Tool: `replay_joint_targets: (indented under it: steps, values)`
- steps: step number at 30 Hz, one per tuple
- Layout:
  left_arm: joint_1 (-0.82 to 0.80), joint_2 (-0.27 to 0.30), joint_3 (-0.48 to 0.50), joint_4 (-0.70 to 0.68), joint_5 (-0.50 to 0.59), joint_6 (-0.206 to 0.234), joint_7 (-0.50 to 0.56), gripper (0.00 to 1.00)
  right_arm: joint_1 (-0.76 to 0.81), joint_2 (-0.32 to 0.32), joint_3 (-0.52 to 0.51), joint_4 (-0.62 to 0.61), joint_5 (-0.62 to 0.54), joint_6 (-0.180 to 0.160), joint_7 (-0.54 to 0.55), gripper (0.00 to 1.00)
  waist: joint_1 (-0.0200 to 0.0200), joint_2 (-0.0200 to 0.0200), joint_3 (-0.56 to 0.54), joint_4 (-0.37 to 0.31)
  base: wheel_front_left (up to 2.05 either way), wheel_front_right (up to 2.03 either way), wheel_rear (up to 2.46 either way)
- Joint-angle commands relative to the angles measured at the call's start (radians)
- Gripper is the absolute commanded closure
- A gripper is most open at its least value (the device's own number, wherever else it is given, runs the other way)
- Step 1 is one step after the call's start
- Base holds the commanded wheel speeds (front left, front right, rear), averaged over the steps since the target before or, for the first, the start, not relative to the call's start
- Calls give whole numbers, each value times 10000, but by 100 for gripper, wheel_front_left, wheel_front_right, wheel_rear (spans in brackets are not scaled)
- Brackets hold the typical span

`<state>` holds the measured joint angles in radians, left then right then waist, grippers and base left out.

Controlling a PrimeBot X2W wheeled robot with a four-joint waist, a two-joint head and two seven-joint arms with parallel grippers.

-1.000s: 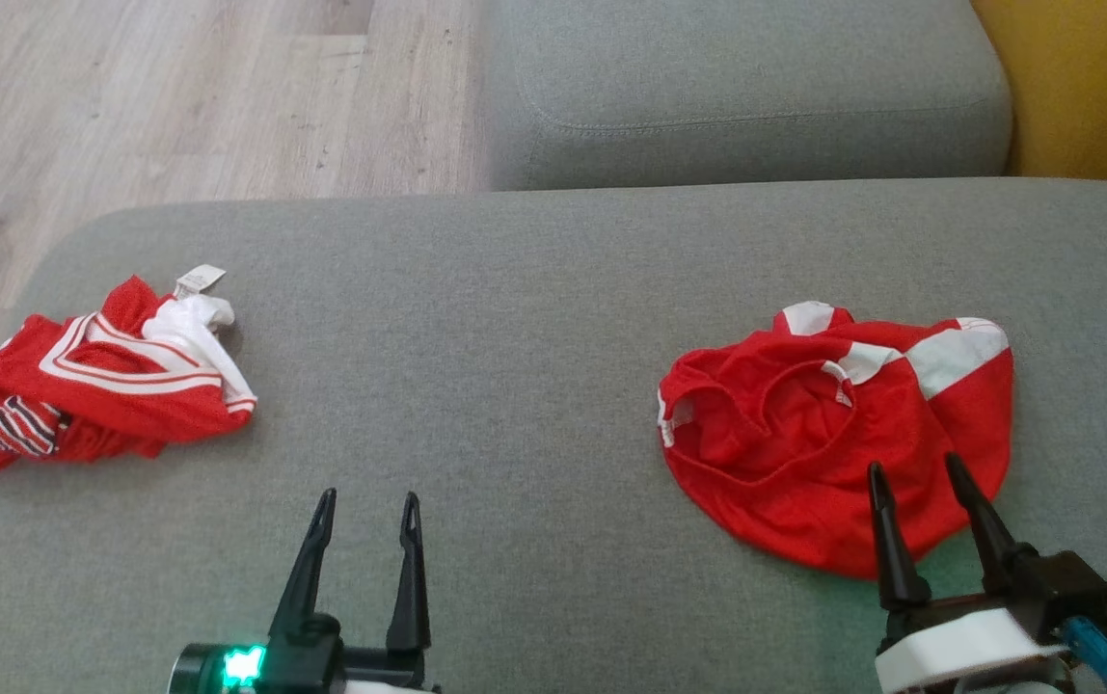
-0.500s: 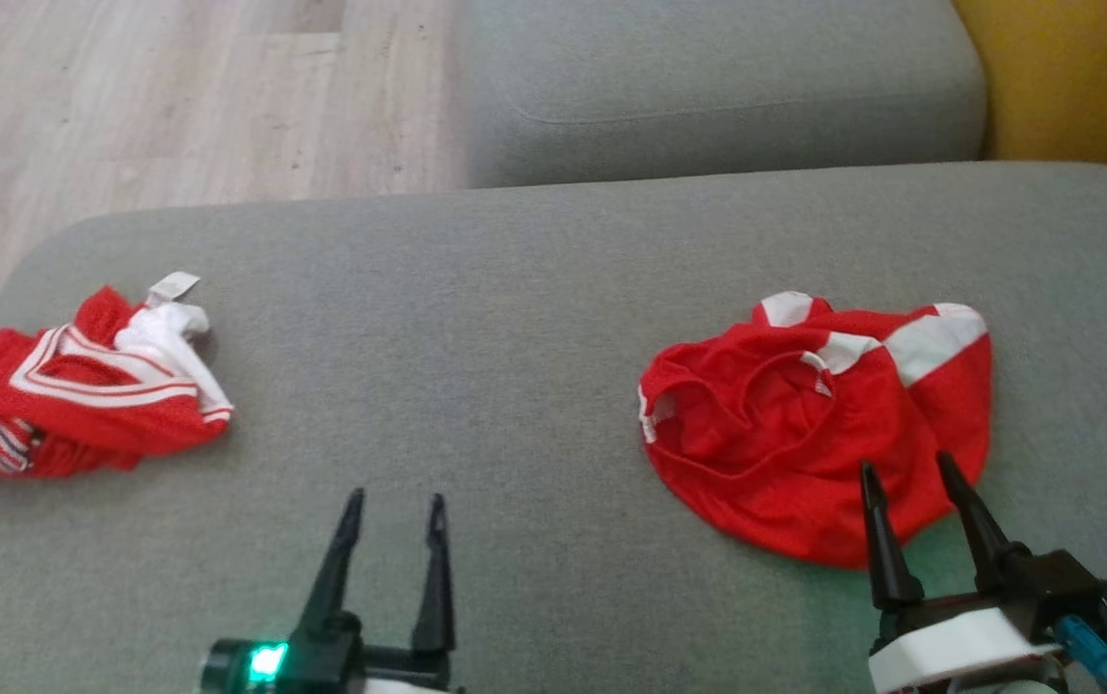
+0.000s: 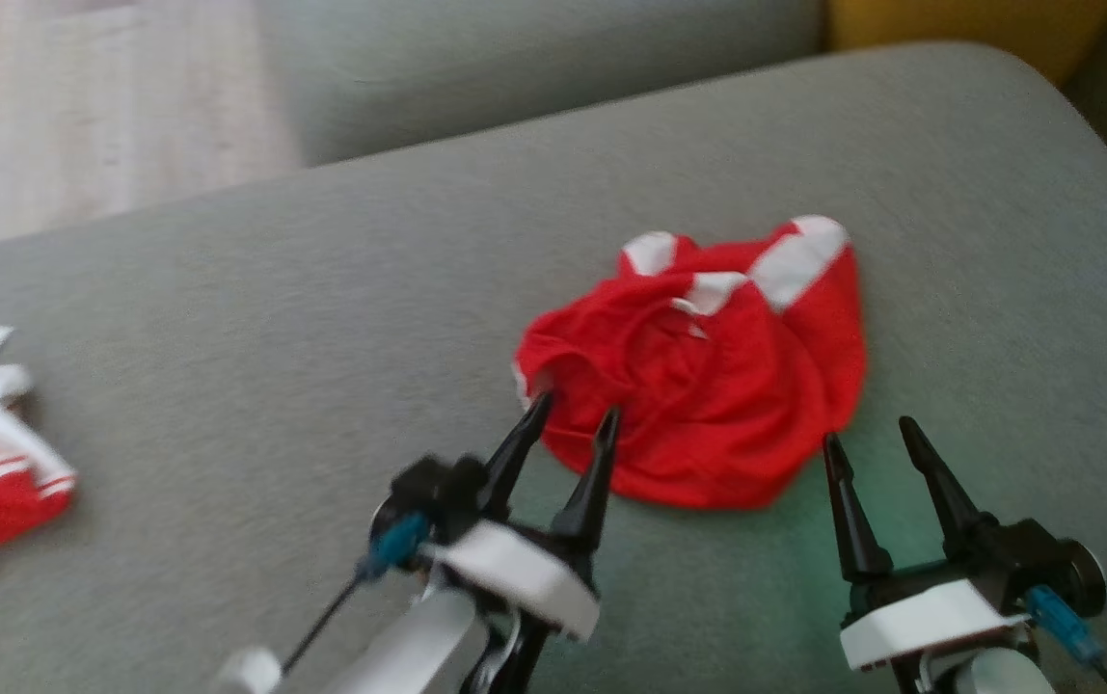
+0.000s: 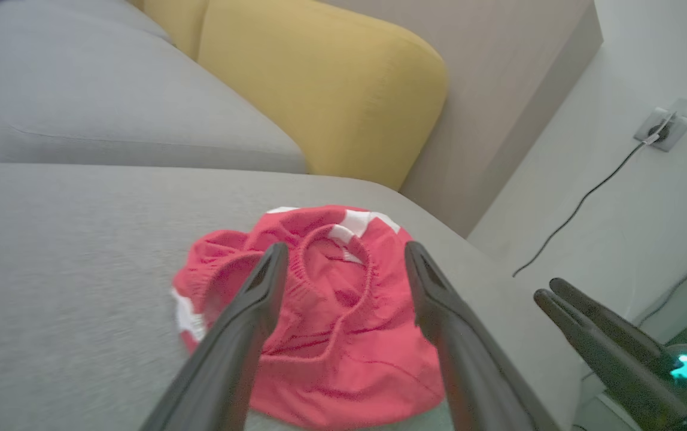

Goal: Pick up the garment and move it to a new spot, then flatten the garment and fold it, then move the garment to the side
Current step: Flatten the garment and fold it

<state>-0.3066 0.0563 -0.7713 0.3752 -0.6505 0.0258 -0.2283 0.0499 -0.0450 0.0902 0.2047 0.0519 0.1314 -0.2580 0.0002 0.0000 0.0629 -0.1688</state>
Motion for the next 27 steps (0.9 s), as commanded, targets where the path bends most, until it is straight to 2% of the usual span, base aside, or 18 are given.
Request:
replay_joint_targets:
  steps: [1,8,15,23,27]
  values:
    - [-776,-60,-73,-176,-646,-15,72,0,-450,-53,291,-351,40,-7,-38,0,-2,0,536,-742,0,0,0]
    - [-2424,-60,-1240,291,-3605,298,385,0,-732,-53,534,-366,236,-7,-38,0,-2,0,1266,-1694,0,0,0]
    - [-3648,-60,-1708,1168,-5984,489,394,0,-962,-53,652,-356,384,-7,-38,0,-2,0,1729,-2091,0,0,0]
    - [-4729,-60,-2128,2102,-8282,573,668,0,-1224,-53,982,-299,531,-7,-38,0,-2,0,2122,-2510,0,0,0]
    - [-5130,-60,-2347,2563,-8695,653,544,0,-1269,-53,1074,-276,567,-7,-38,0,-2,0,2218,-2681,0,0,0]
